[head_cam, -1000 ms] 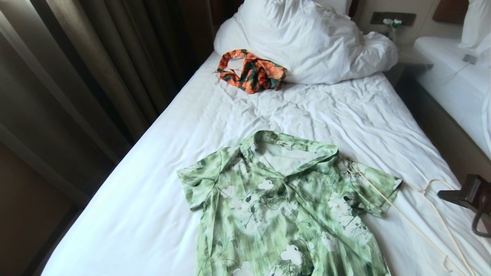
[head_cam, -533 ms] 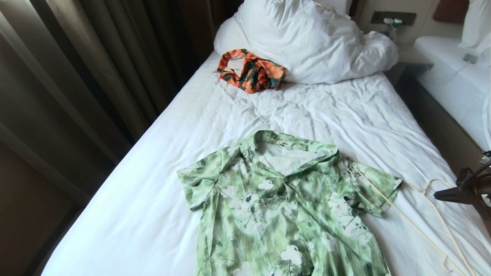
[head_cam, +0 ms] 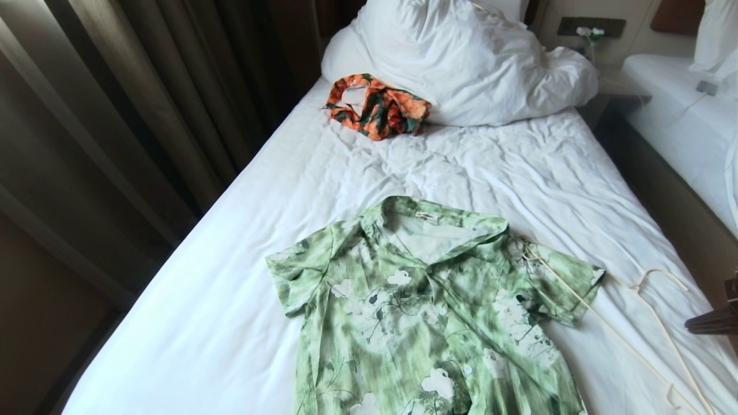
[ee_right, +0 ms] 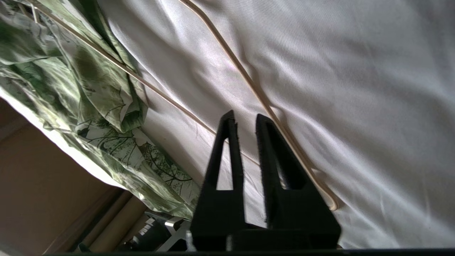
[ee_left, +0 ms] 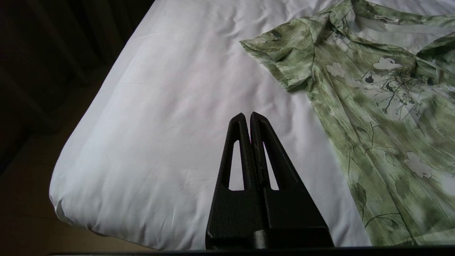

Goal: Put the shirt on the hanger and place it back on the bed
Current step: Lift the shirt and hanger

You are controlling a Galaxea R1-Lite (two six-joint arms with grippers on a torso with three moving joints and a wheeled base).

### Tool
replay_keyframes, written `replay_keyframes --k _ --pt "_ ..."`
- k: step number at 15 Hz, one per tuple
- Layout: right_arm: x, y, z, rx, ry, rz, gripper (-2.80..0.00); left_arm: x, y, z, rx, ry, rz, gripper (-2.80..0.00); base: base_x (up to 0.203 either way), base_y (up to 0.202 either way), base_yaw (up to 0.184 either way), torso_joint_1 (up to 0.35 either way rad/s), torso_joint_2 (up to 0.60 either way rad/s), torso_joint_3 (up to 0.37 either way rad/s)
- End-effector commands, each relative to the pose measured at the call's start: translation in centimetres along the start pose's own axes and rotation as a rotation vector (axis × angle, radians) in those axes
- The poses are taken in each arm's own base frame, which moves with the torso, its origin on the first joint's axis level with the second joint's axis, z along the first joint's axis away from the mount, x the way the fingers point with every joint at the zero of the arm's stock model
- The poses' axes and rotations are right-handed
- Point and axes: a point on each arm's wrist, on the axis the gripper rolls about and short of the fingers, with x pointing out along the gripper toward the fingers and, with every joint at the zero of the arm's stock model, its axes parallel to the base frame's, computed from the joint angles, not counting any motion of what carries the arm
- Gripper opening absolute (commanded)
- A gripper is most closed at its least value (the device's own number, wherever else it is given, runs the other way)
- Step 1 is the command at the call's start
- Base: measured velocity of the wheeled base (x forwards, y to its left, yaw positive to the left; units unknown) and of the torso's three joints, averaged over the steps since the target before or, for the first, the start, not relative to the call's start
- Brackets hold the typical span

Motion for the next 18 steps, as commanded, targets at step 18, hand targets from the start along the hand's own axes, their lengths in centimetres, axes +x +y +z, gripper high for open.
replay_keyframes --k 18 --pt "4.8 -3.5 -0.1 -0.279 0.019 0.485 0.0 0.0 0.0 0.0 -0.001 -0.001 0.0 -2.8 0.0 0.0 0.0 0.0 0.0 0.0"
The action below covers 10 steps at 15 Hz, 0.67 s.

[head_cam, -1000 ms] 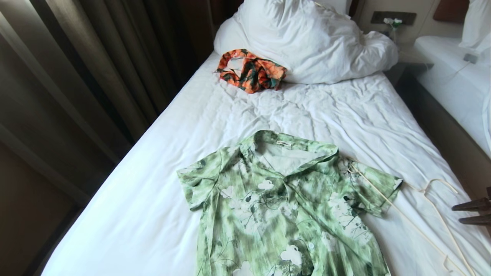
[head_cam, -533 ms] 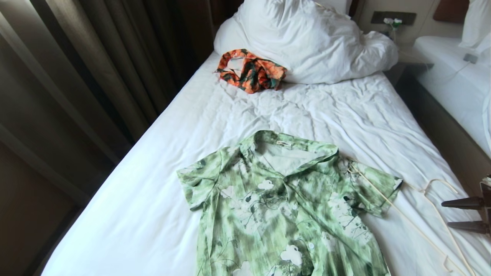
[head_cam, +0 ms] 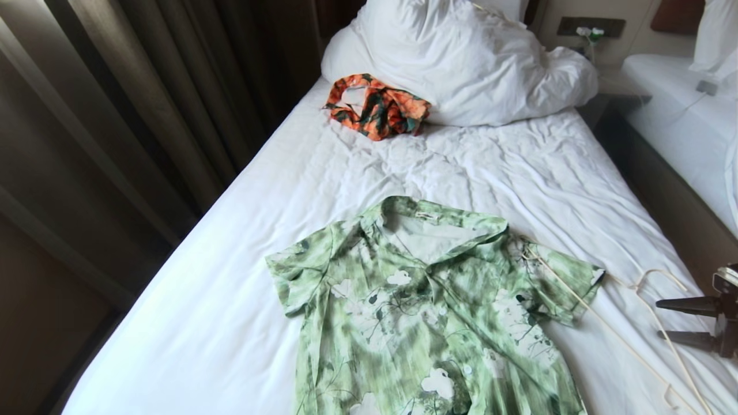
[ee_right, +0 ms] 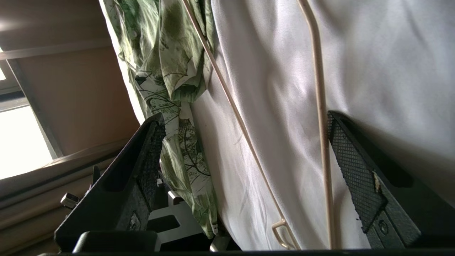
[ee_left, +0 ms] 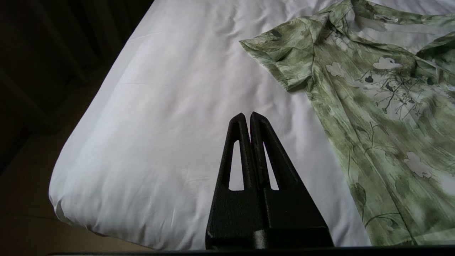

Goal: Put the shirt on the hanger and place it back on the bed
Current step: Lift the shirt and hanger

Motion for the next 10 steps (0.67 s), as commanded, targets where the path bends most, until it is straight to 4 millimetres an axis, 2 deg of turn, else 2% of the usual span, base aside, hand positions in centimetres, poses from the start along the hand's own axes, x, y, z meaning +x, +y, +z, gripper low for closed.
replay_keyframes --k 1,5,10 --pt "0.6 0.4 0.1 -0.025 0.01 0.02 0.0 0.0 0.0 0.0 -0.001 -0.001 0.0 -2.8 0.0 0.0 0.0 0.0 0.0 0.0" --pt "2.3 1.7 0.6 -0.093 0.036 0.041 0.0 0.0 0.0 0.0 -0.001 -0.001 0.0 -2.8 0.0 0.0 0.0 0.0 0.0 0.0" --pt "3.8 0.3 0.2 -0.179 -0.001 0.027 0.0 0.0 0.0 0.0 -0.001 -0.001 0.0 -2.8 0.0 0.0 0.0 0.0 0.0 0.0"
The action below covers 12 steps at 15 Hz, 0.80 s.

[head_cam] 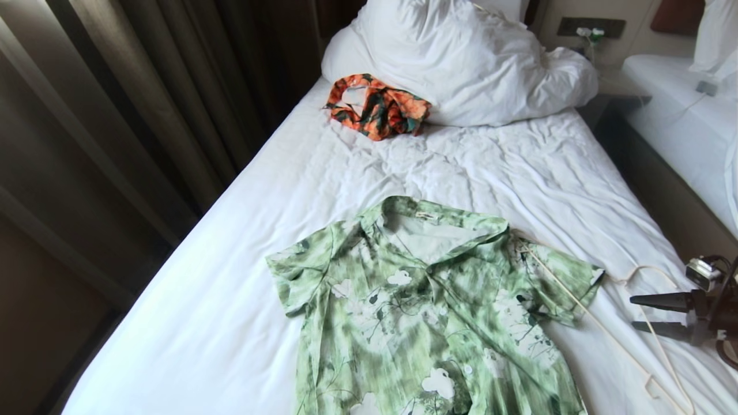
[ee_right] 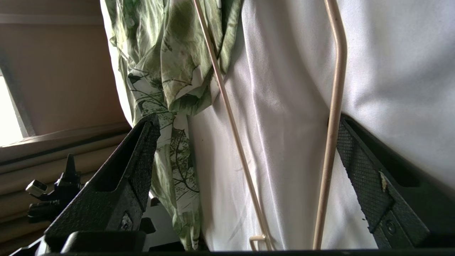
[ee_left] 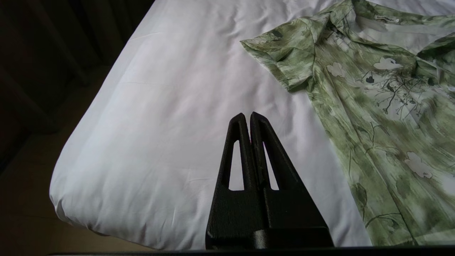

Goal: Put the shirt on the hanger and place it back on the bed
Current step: Lift the shirt and hanger

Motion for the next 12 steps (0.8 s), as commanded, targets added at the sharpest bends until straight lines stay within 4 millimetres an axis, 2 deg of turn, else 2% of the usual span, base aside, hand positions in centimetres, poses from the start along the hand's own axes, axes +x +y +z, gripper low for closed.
replay_keyframes --k 1,9,12 --pt "0.9 -0.2 -0.4 -0.062 -0.02 -0.001 0.0 0.0 0.0 0.0 0.0 0.0 0.0 -2.8 0.0 0.0 0.0 0.0 0.0 0.0" --pt "4.2 1.2 -0.3 -0.089 0.041 0.038 0.0 0.0 0.0 0.0 0.001 0.0 0.0 -2.8 0.0 0.0 0.0 0.0 0.0 0.0" --pt "4.4 1.5 -0.1 -0.104 0.045 0.042 0.0 0.0 0.0 0.0 0.0 0.001 0.0 -2.8 0.0 0.0 0.0 0.0 0.0 0.0"
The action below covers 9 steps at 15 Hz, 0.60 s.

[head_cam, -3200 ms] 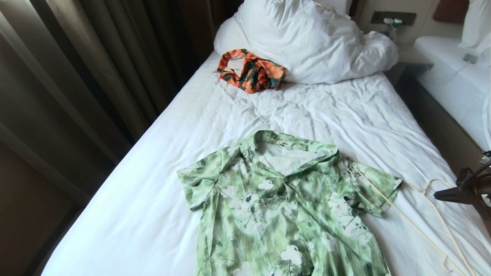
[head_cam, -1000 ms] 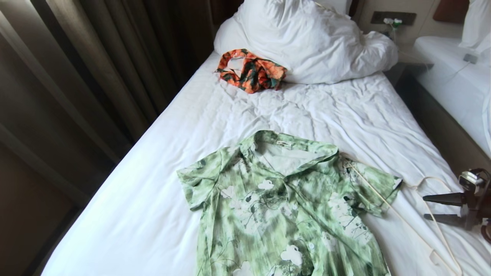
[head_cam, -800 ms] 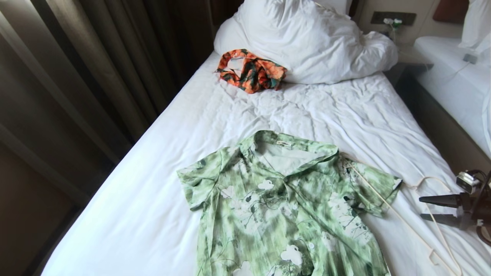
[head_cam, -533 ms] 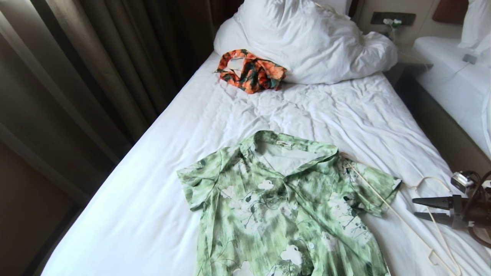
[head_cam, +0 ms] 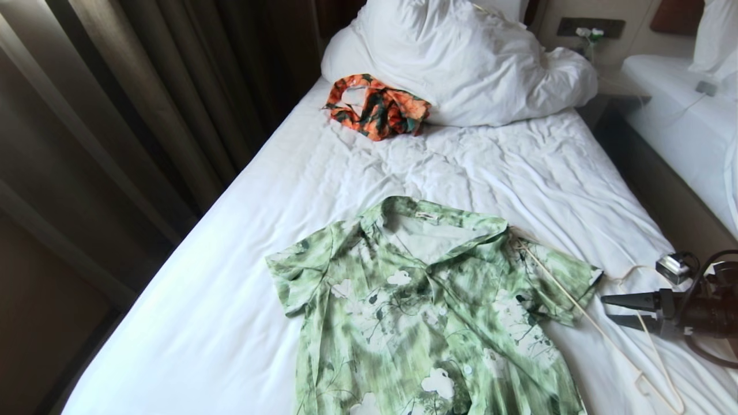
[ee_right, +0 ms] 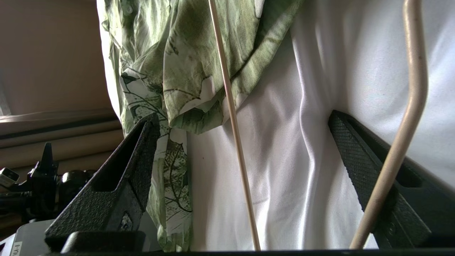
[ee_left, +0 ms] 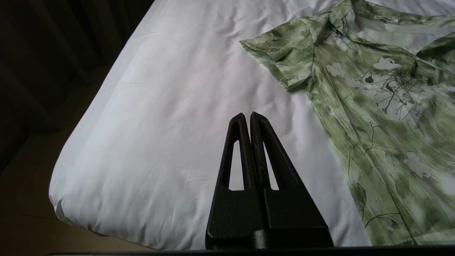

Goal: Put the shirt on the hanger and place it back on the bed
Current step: Lift the shirt and hanger

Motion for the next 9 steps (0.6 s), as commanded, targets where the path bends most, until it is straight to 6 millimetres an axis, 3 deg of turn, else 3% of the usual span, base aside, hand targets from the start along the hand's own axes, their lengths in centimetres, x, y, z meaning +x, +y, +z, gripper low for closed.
replay_keyframes --k 1,2,3,9 --pt "0.12 0.18 0.06 -0.006 0.001 0.009 0.0 -0.01 0.0 0.01 0.0 -0.001 0.001 -2.8 0.0 0.0 0.0 0.0 0.0 0.0" --pt "0.12 0.17 0.12 -0.012 -0.001 0.008 0.0 -0.01 0.0 0.01 0.0 -0.001 0.001 -2.8 0.0 0.0 0.0 0.0 0.0 0.0" --pt "0.12 0.15 0.14 -0.017 -0.003 0.008 -2.8 -0.01 0.0 0.01 0.0 -0.001 0.001 -2.8 0.0 0.0 0.0 0.0 0.0 0.0" --pt "-0.19 0.58 0.31 -0.031 -0.011 0.005 -2.8 -0.01 0.0 0.01 0.0 -0.001 0.001 -2.8 0.0 0.0 0.0 0.0 0.0 0.0"
